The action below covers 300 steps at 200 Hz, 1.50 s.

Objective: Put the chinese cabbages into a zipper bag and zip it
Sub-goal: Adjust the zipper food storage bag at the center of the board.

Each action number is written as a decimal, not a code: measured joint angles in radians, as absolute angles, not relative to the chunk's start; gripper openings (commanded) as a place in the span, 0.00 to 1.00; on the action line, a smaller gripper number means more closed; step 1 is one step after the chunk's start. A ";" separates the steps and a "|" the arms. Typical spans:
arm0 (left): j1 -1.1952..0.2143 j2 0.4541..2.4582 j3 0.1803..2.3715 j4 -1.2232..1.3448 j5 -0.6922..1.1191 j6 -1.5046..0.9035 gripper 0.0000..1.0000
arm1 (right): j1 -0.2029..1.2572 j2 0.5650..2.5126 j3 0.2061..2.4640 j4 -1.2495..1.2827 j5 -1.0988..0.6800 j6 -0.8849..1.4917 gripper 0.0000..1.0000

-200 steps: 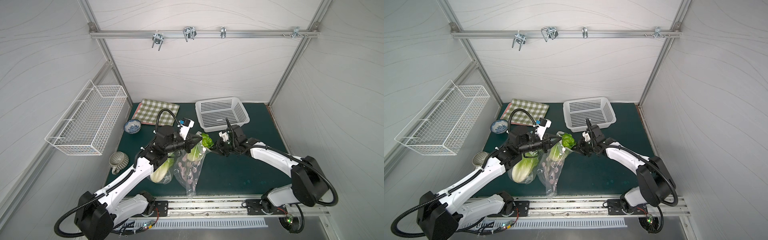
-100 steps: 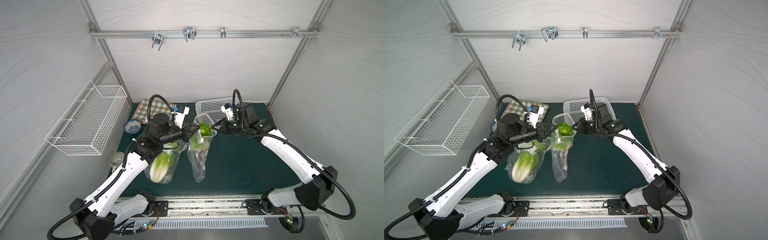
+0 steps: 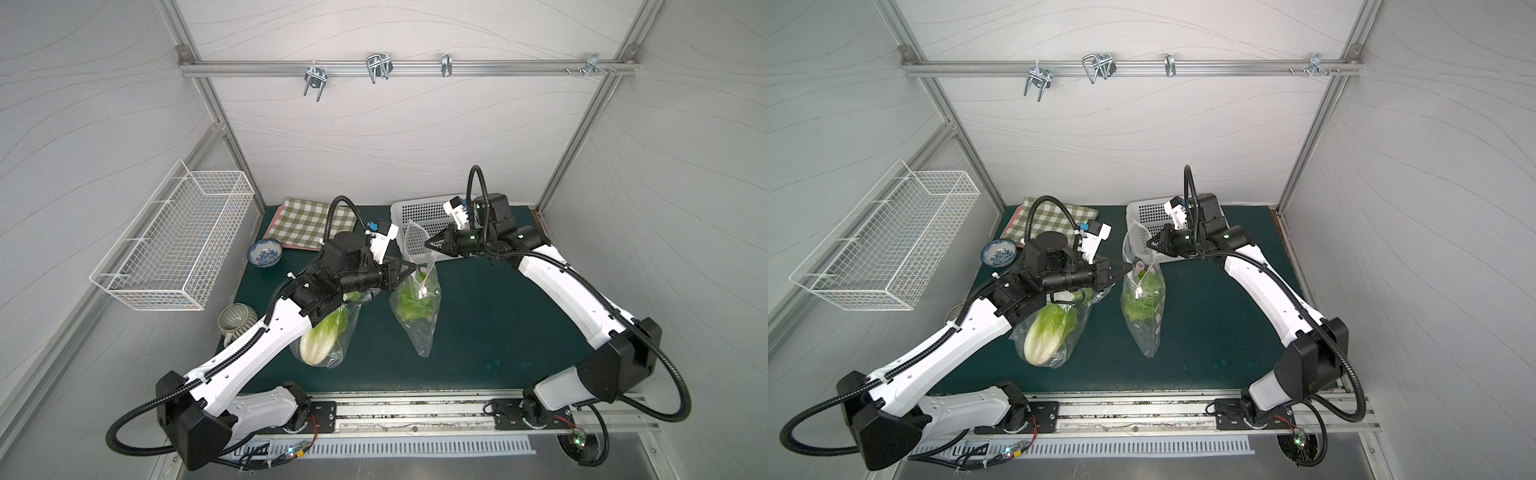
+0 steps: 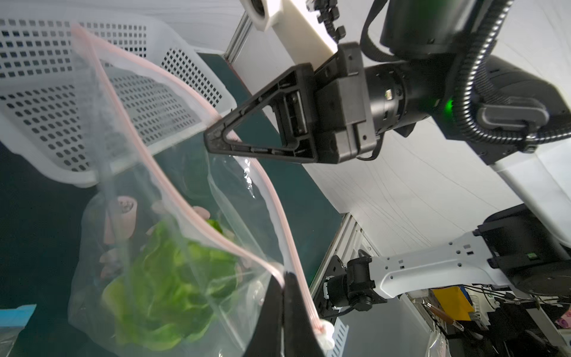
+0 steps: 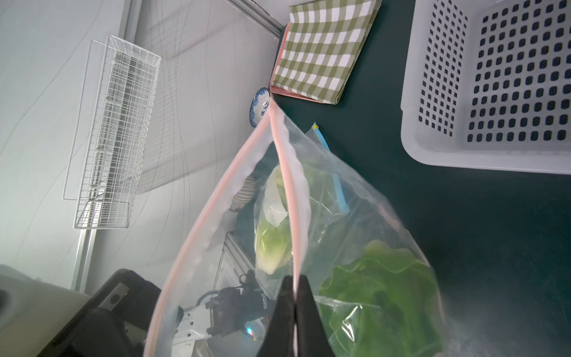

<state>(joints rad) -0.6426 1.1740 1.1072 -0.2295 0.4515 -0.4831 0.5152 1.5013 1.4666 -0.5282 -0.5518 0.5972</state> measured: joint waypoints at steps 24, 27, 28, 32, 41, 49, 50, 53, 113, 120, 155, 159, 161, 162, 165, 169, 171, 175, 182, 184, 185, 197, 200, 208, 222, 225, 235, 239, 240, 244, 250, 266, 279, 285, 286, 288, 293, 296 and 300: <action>-0.590 1.180 1.103 -0.227 0.468 -0.492 0.01 | 0.518 1.503 1.469 -0.527 -0.569 0.598 0.00; -0.582 1.180 1.103 -0.227 0.469 -0.492 0.01 | 0.518 1.502 1.470 -0.526 -0.570 0.598 0.00; -0.580 1.180 1.103 -0.227 0.469 -0.493 0.01 | 0.518 1.502 1.470 -0.526 -0.571 0.598 0.00; -0.566 1.179 1.103 -0.227 0.475 -0.494 0.01 | 0.519 1.501 1.471 -0.526 -0.574 0.598 0.00; -0.534 1.179 1.104 -0.231 0.487 -0.495 0.01 | 0.519 1.497 1.471 -0.527 -0.579 0.598 0.00; -0.513 1.180 1.111 -0.244 0.499 -0.494 0.01 | 0.519 1.490 1.470 -0.530 -0.585 0.602 0.00; -0.512 1.181 1.111 -0.245 0.500 -0.493 0.01 | 0.519 1.487 1.470 -0.530 -0.585 0.603 0.00; -0.505 1.182 1.116 -0.252 0.506 -0.490 0.01 | 0.519 1.484 1.469 -0.529 -0.587 0.606 0.00; -0.569 1.259 1.293 -0.341 0.643 -0.414 0.02 | 0.533 1.192 1.309 -0.440 -0.562 0.823 0.00; -0.575 1.280 1.314 -0.348 0.658 -0.409 0.02 | 0.546 1.159 1.290 -0.415 -0.538 0.859 0.00; -0.576 1.391 1.393 -0.368 0.731 -0.382 0.06 | 0.675 1.055 1.216 -0.302 -0.336 0.990 0.00; -0.574 1.402 1.398 -0.371 0.741 -0.376 0.07 | 0.685 1.050 1.209 -0.291 -0.313 1.000 0.00; -0.573 1.407 1.400 -0.372 0.744 -0.374 0.08 | 0.690 1.048 1.205 -0.284 -0.302 1.002 0.00; -0.571 1.409 1.401 -0.373 0.747 -0.372 0.08 | 0.692 1.047 1.202 -0.282 -0.294 1.007 0.00; -0.568 1.415 1.403 -0.374 0.753 -0.368 0.09 | 0.698 1.044 1.196 -0.273 -0.276 1.011 0.00; -0.564 1.423 1.404 -0.378 0.762 -0.366 0.12 | 0.702 1.042 1.187 -0.262 -0.257 1.018 0.00; -0.561 1.426 1.404 -0.377 0.768 -0.362 0.13 | 0.704 1.040 1.182 -0.257 -0.241 1.022 0.00; -0.557 1.431 1.404 -0.379 0.776 -0.360 0.17 | 0.707 1.038 1.170 -0.246 -0.215 1.026 0.00; -0.545 1.437 1.404 -0.381 0.791 -0.358 0.23 | 0.708 1.038 1.149 -0.231 -0.172 1.036 0.00; -0.539 1.438 1.404 -0.381 0.793 -0.351 0.25 | 0.707 1.038 1.141 -0.226 -0.156 1.043 0.00; -0.537 1.438 1.403 -0.381 0.796 -0.350 0.25 | 0.707 1.038 1.139 -0.224 -0.153 1.045 0.00; -0.492 1.435 1.387 -0.363 0.813 -0.362 0.36 | 0.707 1.040 1.089 -0.200 -0.087 1.068 0.00; -0.478 1.433 1.378 -0.353 0.823 -0.373 0.39 | 0.705 1.042 1.073 -0.192 -0.076 1.076 0.00; -0.437 1.422 1.353 -0.329 0.830 -0.389 0.46 | 0.698 1.050 1.042 -0.182 -0.041 1.095 0.00; -0.369 1.392 1.301 -0.309 0.833 -0.410 0.56 | 0.682 1.082 1.007 -0.169 -0.011 1.132 0.00; -0.355 1.380 1.288 -0.308 0.829 -0.407 0.57 | 0.678 1.091 1.005 -0.167 -0.010 1.139 0.00; -0.319 1.346 1.253 -0.308 0.815 -0.413 0.59 | 0.663 1.121 1.005 -0.155 -0.005 1.162 0.00; -0.311 1.325 1.237 -0.307 0.807 -0.406 0.59 | 0.657 1.130 1.005 -0.149 -0.002 1.171 0.00; -0.310 1.322 1.234 -0.306 0.805 -0.406 0.59 | 0.656 1.132 1.005 -0.147 -0.002 1.172 0.00; -0.307 1.299 1.216 -0.304 0.798 -0.404 0.59 | 0.651 1.139 1.005 -0.141 0.001 1.180 0.00; -0.307 1.260 1.182 -0.293 0.788 -0.405 0.59 | 0.644 1.145 1.005 -0.134 0.006 1.188 0.00; -0.316 1.144 1.066 -0.220 0.767 -0.422 0.62 | 0.630 1.147 1.007 -0.120 0.018 1.205 0.00; -0.339 1.048 0.952 -0.147 0.719 -0.434 0.65 | 0.619 1.147 1.013 -0.108 0.022 1.212 0.00; -0.358 1.015 0.904 -0.123 0.690 -0.432 0.65 | 0.617 1.147 1.015 -0.103 0.022 1.213 0.00; -0.360 1.011 0.899 -0.120 0.685 -0.432 0.65 | 0.616 1.147 1.015 -0.102 0.022 1.214 0.00; -0.369 1.002 0.884 -0.113 0.674 -0.433 0.65 | 0.616 1.147 1.015 -0.101 0.023 1.214 0.00; -0.395 0.986 0.854 -0.100 0.645 -0.424 0.65 | 0.614 1.147 1.016 -0.096 0.023 1.216 0.00; -0.418 0.976 0.834 -0.087 0.625 -0.422 0.65 | 0.613 1.147 1.016 -0.095 0.023 1.216 0.00; -0.448 0.970 0.813 -0.072 0.594 -0.415 0.65 | 0.612 1.148 1.016 -0.092 0.023 1.217 0.00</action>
